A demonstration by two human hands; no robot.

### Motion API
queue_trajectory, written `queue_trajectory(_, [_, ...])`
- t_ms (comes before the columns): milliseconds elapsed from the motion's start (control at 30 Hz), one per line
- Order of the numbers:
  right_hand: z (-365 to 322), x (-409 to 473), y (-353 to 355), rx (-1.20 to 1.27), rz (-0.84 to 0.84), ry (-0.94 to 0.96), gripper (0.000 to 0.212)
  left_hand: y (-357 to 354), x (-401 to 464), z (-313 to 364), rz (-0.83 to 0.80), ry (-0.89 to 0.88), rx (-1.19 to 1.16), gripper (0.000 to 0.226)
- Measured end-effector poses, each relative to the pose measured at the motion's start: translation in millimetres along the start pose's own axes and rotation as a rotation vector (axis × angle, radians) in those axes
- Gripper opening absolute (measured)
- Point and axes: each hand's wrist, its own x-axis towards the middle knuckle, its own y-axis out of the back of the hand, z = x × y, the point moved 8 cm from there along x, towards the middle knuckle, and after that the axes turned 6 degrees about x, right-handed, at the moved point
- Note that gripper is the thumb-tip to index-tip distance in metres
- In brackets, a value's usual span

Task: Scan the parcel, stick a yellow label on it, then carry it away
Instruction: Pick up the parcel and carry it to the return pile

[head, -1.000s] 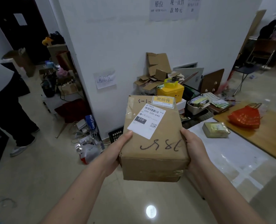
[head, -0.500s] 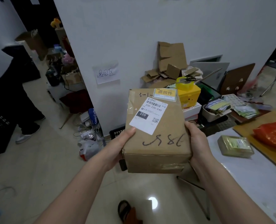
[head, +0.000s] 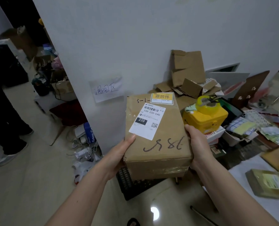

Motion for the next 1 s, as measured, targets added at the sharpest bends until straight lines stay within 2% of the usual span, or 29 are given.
queue_trajectory(233, [-1, 75, -62, -0.145, 0.029, 0.050, 0.024, 58, 86, 25, -0.047, -0.026, -0.021, 0.047])
queue_trajectory(333, [10, 106, -81, -0.217, 0.029, 0.062, 0.025, 78, 117, 13, -0.057, -0.021, -0.044, 0.052])
queue_trajectory(433, [32, 140, -98, -0.299, 0.015, 0.054, 0.024, 101, 147, -11, 0.014, 0.032, -0.058, 0.051])
queue_trajectory(533, [70, 181, -112, -0.369, -0.006, 0.018, 0.018, 124, 183, -45, 0.112, 0.095, -0.053, 0.045])
queue_trajectory(733, [177, 272, -118, -0.502, -0.061, -0.083, 0.030, 150, 267, -139, 0.258, 0.216, -0.053, 0.044])
queue_trajectory(1000, [339, 369, -75, -0.643, -0.048, -0.266, 0.032, 150, 369, -308, 0.336, 0.408, -0.062, 0.055])
